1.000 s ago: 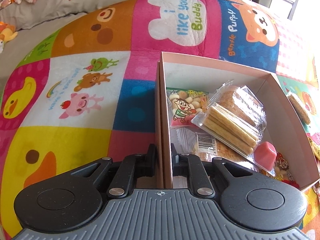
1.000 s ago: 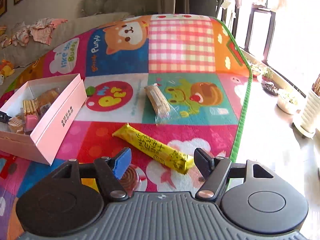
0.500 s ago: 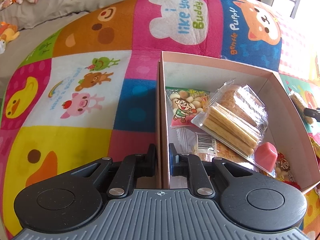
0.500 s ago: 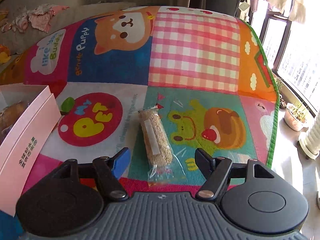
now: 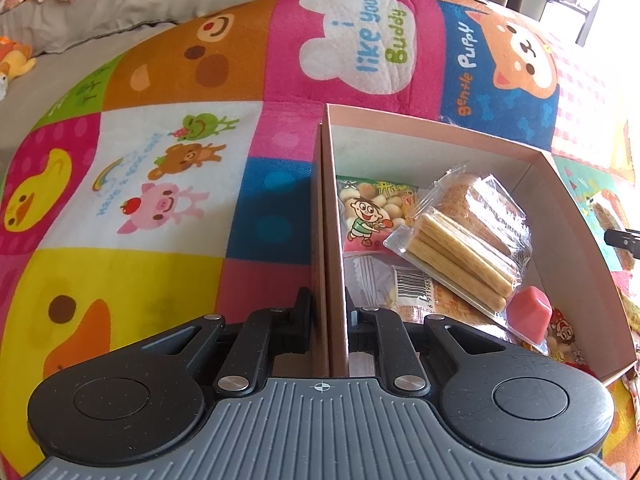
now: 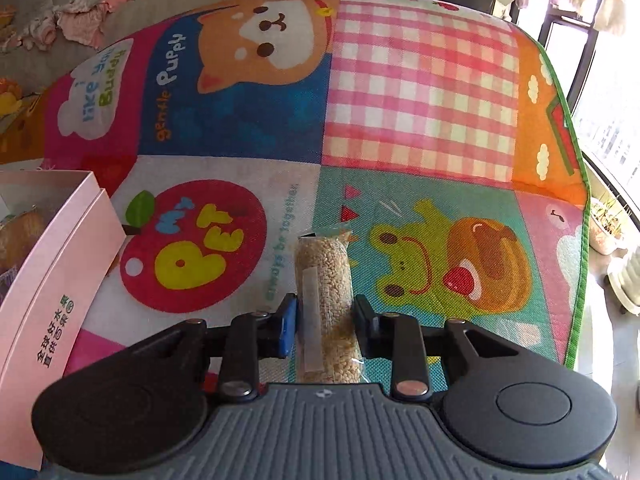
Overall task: Organize objects
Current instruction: 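Grasp the grain-bar bag upright with the right gripper, then carry the grain-bar bag into the pink box and release it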
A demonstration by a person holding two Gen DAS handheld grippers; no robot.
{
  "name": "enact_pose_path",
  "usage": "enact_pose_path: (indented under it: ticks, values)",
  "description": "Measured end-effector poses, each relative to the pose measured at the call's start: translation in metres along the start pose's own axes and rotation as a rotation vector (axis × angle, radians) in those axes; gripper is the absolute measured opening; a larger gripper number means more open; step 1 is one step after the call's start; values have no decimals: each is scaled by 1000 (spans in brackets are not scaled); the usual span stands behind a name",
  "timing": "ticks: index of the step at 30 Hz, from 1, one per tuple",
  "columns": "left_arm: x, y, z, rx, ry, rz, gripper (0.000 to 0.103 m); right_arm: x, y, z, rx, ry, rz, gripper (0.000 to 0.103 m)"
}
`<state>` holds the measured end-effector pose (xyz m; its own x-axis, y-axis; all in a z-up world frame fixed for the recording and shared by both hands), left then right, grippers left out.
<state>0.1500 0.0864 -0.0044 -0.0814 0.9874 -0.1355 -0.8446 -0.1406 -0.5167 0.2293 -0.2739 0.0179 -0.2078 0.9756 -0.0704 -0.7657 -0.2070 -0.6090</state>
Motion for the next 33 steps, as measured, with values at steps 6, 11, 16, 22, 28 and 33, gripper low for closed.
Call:
enact_pose_path:
  ticks: [6, 11, 16, 22, 28, 33]
  values:
    - [1, 1, 0, -5, 3, 0, 15, 18, 12, 73, -104, -51, 45, 29]
    - [3, 0, 0, -3, 19, 15, 15, 38, 32, 134, -149, -124, 72, 29]
    - [5, 1, 0, -6, 32, 28, 15, 66, 72, 164, -66, -239, 89, 29]
    - [5, 2, 0, -10, 33, 28, 15, 106, 114, 169, 57, -346, 109, 29]
    - [5, 3, 0, -15, 30, 18, 15, 134, 118, 172, 94, -414, 129, 29]
    - [5, 3, 0, -17, 31, 14, 15, 151, 85, 174, 20, -480, 109, 29]
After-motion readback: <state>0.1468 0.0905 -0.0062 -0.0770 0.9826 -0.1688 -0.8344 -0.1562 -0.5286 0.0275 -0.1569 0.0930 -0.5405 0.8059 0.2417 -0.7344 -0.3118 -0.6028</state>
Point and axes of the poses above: each gripper's, at about its wrist camera, not at the fingertips, and z roughly against the way its jaws point, x to its left, y to its underside, the point moved 4 cm from there along -z, roughly the way its jaws point, and after that the axes turned 6 degrees about x, right-handed, at the moved point
